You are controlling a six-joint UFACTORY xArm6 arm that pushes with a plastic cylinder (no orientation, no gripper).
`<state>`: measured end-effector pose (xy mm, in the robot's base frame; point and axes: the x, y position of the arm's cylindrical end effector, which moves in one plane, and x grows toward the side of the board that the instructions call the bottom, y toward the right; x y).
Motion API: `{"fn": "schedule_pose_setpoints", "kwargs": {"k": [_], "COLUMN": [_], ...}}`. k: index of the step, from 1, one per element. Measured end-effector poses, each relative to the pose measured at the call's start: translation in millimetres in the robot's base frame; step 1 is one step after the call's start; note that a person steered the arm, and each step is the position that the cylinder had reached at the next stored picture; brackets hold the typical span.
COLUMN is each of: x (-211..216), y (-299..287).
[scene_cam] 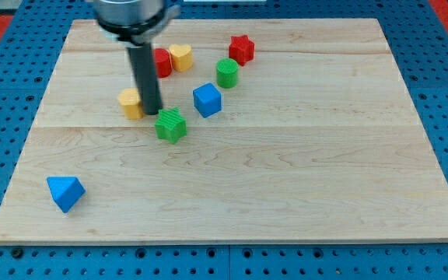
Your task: Move the green star to the bottom center of the board
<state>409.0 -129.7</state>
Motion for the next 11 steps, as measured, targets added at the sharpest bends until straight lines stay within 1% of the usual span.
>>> {"fn": "schedule_pose_setpoints", "kwargs": {"k": [1,2,3,4,5,6,7,8,9,10,11], "x": [25,18,14,26,61,45,36,80,108,112,69], "y": [12,36,36,58,79,84,104,108,104,104,138]}}
